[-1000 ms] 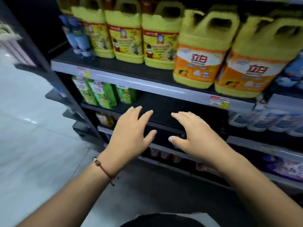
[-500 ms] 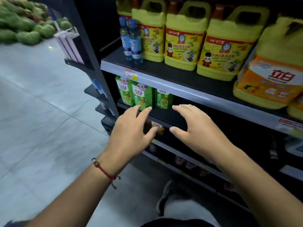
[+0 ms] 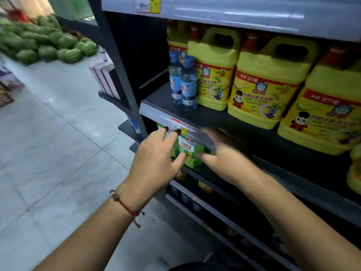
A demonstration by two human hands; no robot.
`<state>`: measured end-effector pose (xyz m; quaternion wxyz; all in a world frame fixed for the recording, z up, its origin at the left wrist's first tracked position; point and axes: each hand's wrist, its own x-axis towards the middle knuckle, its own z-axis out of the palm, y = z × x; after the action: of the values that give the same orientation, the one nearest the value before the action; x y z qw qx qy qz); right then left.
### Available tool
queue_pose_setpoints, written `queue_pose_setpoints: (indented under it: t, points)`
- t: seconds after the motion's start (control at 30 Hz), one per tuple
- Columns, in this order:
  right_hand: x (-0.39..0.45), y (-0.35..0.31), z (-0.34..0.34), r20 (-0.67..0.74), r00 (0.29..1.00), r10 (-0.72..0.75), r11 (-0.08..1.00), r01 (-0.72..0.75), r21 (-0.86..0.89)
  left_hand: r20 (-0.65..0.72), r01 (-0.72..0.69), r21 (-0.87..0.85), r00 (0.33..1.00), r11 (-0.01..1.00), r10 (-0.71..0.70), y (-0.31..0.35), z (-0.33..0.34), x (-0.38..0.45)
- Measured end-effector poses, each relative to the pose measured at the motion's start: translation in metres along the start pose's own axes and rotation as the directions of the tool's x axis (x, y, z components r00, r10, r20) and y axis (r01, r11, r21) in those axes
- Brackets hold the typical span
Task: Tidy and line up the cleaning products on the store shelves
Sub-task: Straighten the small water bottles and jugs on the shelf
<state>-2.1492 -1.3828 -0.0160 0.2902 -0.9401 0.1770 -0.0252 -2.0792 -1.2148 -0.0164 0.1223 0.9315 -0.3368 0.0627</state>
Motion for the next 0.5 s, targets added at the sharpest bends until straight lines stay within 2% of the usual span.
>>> queue_pose_setpoints:
  t: [0.13,0.27,0.4,0.5]
  points:
    - [0.047,-0.006,0.007,-0.095,0.995,0.004,1.000,-0.005,-0.017,0.078,0.047,0.003,0.996,0.999,-0.047,-0.013,0.008,0.033]
    - [0.087,-0.019,0.020,-0.257,0.966,-0.011,0.998,0.027,0.062,0.097,0.007,-0.043,0.995,0.999,-0.003,-0.029,0.015,0.067]
    - [0.134,-0.030,0.032,-0.348,0.926,0.148,0.979,-0.086,0.188,0.034,-0.078,-0.139,0.996,0.987,0.083,-0.056,0.021,0.094]
    - [0.157,-0.041,0.039,-0.422,0.862,0.281,0.940,-0.159,0.300,-0.035,-0.175,-0.217,0.985,0.960,0.171,-0.073,0.022,0.108]
